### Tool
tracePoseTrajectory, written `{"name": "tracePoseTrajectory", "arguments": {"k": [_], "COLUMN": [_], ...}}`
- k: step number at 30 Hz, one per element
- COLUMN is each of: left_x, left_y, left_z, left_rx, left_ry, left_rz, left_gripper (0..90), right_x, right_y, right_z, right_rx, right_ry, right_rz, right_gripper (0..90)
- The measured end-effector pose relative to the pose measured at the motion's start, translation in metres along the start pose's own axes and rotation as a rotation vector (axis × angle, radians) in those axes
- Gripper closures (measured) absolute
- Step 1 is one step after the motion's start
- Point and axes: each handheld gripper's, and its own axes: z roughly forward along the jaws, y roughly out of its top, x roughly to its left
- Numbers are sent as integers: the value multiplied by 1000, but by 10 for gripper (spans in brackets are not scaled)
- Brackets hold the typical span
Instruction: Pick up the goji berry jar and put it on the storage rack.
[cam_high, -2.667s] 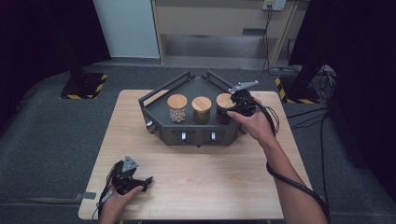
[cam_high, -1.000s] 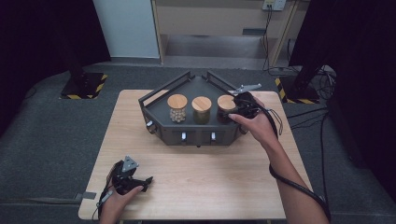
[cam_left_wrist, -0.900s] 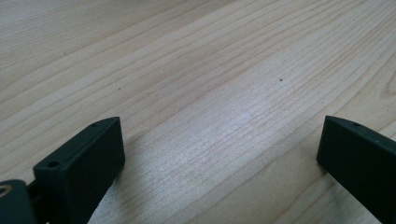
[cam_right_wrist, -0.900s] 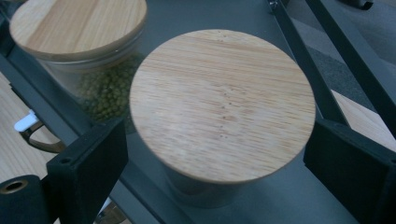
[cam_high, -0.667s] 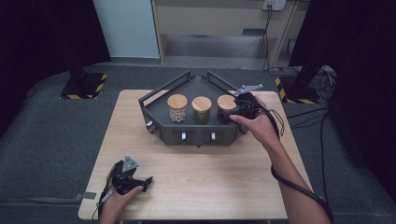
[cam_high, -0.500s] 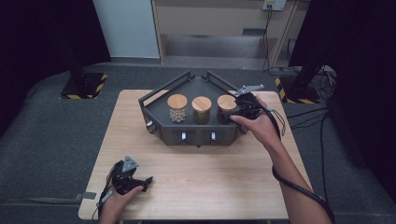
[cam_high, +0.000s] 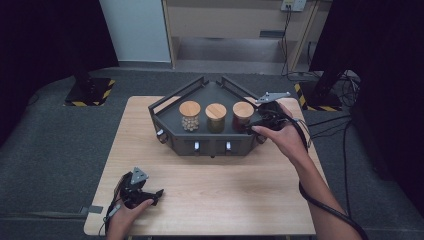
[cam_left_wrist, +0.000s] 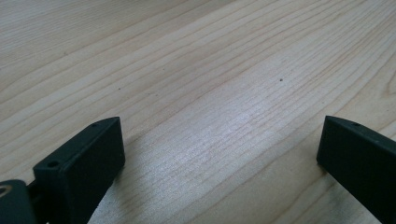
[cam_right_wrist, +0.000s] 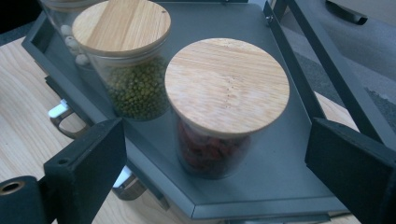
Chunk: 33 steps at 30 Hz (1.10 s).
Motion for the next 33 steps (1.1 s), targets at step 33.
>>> {"name": "tracePoseTrajectory", "arguments": {"k": [33], "left_x": [0], "left_y": [0], "left_z": [0], "left_rx": [0], "left_ry": [0], "left_rz": [-1], "left_gripper": [0], "right_x": [12], "right_y": [-53], "right_z": [-36], "right_rx": [-3], "right_ry": [4], "right_rz": [3], "right_gripper": [48]}}
